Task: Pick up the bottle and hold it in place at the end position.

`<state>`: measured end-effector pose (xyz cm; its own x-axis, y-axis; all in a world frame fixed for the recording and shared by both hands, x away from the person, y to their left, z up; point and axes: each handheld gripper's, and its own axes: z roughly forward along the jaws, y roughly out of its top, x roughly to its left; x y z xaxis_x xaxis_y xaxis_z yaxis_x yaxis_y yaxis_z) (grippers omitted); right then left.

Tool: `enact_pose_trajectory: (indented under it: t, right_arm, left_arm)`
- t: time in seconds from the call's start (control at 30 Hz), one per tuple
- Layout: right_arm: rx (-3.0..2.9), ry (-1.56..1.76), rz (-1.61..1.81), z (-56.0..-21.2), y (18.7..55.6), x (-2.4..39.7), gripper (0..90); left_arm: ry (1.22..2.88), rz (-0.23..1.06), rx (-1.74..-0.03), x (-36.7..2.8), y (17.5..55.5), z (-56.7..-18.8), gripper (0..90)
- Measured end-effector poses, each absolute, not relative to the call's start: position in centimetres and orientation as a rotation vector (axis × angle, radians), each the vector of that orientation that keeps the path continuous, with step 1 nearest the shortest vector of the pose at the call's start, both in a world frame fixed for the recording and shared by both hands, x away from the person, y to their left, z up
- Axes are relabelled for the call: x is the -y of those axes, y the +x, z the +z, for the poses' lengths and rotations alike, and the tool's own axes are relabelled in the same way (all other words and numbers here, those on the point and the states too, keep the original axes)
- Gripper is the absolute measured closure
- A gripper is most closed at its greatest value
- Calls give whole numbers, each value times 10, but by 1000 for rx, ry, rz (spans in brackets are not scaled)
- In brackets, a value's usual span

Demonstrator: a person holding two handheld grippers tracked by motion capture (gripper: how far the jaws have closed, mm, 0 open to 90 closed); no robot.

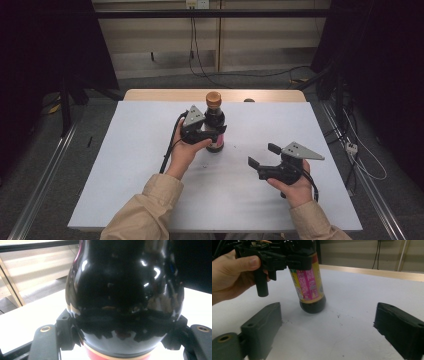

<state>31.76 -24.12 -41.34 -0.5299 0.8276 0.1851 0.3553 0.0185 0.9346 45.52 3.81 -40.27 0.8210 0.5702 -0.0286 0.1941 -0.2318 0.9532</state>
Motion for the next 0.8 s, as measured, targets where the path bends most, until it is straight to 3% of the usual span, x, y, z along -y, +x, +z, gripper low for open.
enact_pose_trajectory:
  t: [0.07,0.8]
  right_arm:
    - [-1887,1196,1534,-411,320,240,132]
    - [-1944,1161,1476,-379,362,214,144]
  left_arm:
    - [1803,393,-583,-38,455,-403,305]
    - [1781,375,-615,-38,454,-406,302]
